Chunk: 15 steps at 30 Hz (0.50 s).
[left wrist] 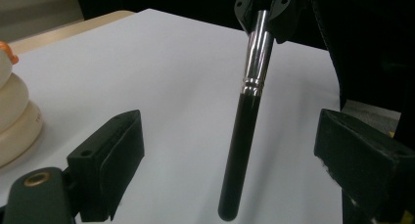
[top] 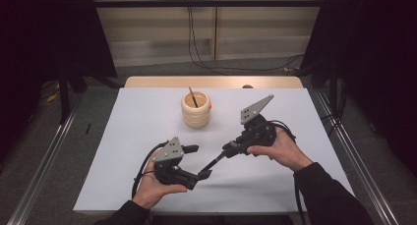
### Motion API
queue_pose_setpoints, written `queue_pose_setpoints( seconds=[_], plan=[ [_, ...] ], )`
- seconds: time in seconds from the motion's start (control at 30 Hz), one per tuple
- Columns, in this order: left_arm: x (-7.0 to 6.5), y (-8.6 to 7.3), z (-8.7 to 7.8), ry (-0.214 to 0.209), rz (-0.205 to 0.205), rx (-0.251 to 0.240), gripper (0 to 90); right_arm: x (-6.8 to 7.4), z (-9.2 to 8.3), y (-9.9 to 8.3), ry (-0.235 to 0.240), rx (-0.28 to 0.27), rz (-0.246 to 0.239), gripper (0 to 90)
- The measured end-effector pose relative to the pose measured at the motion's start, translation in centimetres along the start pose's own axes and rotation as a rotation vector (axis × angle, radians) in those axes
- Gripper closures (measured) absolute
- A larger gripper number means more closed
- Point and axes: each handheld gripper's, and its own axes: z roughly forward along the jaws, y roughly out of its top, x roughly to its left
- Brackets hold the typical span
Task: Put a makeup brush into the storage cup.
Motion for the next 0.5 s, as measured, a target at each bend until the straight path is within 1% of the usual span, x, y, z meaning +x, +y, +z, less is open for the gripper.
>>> queue_pose_setpoints(
  seconds=[0.07,0.1,0.13,0.17,0.2,0.23,0.27,0.3,0.33,0.37,0.4,0.43,0.47,0.5],
  plan=[
    [0.0,0.1,0.2,-0.022,0.018,0.002,21.2,0.1,0.1,0.0,-0.001,0.001,-0.002,77.6],
    [-0.1,0.2,0.3,-0.014,0.014,0.009,23.5,0.1,0.2,0.0,-0.002,0.002,-0.005,77.6],
    [-0.1,0.2,0.4,-0.029,0.017,0.009,26.4,0.1,0.2,0.0,0.004,0.005,-0.003,77.6],
    [-0.1,0.3,0.4,-0.017,0.030,0.029,29.8,0.1,0.3,0.0,-0.001,0.005,-0.003,77.6],
    [-0.2,0.4,0.5,-0.020,0.029,0.027,32.7,0.0,0.3,0.0,0.005,0.010,-0.006,77.6],
    [-0.1,0.5,0.7,-0.035,0.031,0.026,36.1,0.0,0.4,-0.1,0.004,0.008,-0.009,77.6],
    [-0.1,0.6,0.7,-0.026,0.034,0.035,39.2,0.1,0.5,0.0,0.003,0.008,-0.006,77.6],
    [-0.1,0.7,0.9,-0.036,0.032,0.027,42.0,0.1,0.6,0.0,-0.001,0.011,-0.009,77.6],
    [-0.1,0.8,0.9,-0.041,0.034,0.033,45.7,0.1,0.7,0.0,0.000,0.015,-0.006,77.6],
    [-0.1,0.9,1.0,-0.042,0.028,0.030,49.8,0.0,0.8,0.0,0.009,0.016,-0.012,77.6],
    [-0.1,1.0,1.1,-0.048,0.031,0.036,51.6,0.1,0.9,0.0,0.004,0.020,-0.010,77.6],
    [-0.1,1.2,1.2,-0.053,0.039,0.049,55.9,0.0,1.0,-0.1,0.008,0.017,-0.012,77.6],
    [-0.2,1.3,1.4,-0.053,0.036,0.051,59.1,0.0,1.1,-0.1,0.011,0.019,-0.010,77.6],
    [-0.2,1.4,1.6,-0.059,0.041,0.060,60.8,0.0,1.2,-0.1,0.007,0.019,-0.012,77.6]
  ],
)
